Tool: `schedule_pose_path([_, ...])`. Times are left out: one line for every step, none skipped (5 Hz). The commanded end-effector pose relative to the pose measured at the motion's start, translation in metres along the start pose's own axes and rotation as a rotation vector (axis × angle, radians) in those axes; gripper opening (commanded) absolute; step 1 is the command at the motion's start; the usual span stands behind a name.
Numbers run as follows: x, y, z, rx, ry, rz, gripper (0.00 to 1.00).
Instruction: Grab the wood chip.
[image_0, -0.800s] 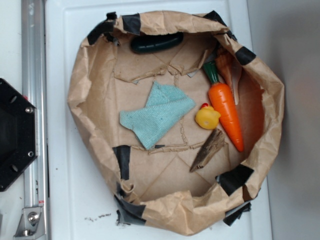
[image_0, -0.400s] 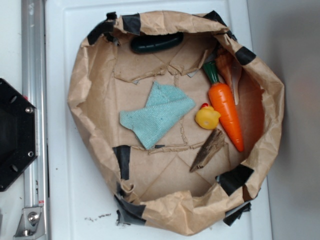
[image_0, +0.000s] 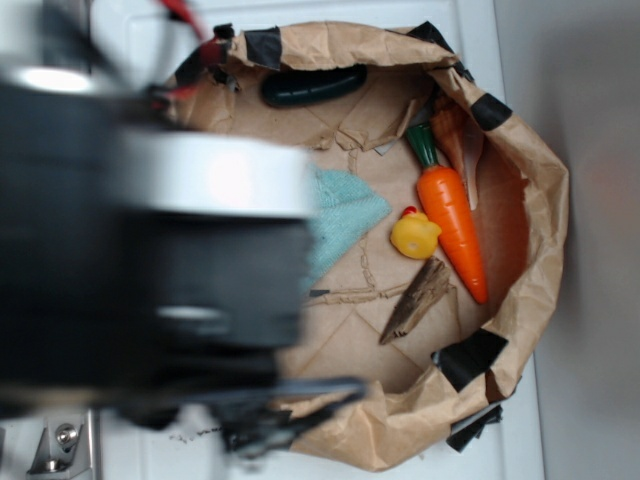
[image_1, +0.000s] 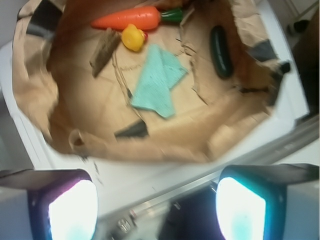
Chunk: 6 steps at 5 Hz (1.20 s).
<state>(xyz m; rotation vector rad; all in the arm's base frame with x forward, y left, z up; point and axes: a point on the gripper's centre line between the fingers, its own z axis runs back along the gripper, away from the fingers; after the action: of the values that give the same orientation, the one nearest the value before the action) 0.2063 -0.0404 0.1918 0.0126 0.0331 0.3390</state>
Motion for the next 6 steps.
schedule_pose_path([0.045, -0.003, -0.043, -0.008, -0.085, 0.152, 1.00])
schedule_pose_path([0.066, -0.002, -0.068, -0.029, -0.086, 0.176, 1.00])
schedule_pose_path([0.083, -0.014, -0.090, -0.022, -0.058, 0.183, 1.00])
schedule_pose_path([0.091, -0.038, -0.116, -0.004, -0.051, 0.171, 1.00])
schedule_pose_path([0.096, -0.048, -0.138, -0.011, -0.067, 0.165, 1.00])
schedule_pose_path([0.091, -0.062, -0.142, -0.147, -0.100, 0.114, 1.00])
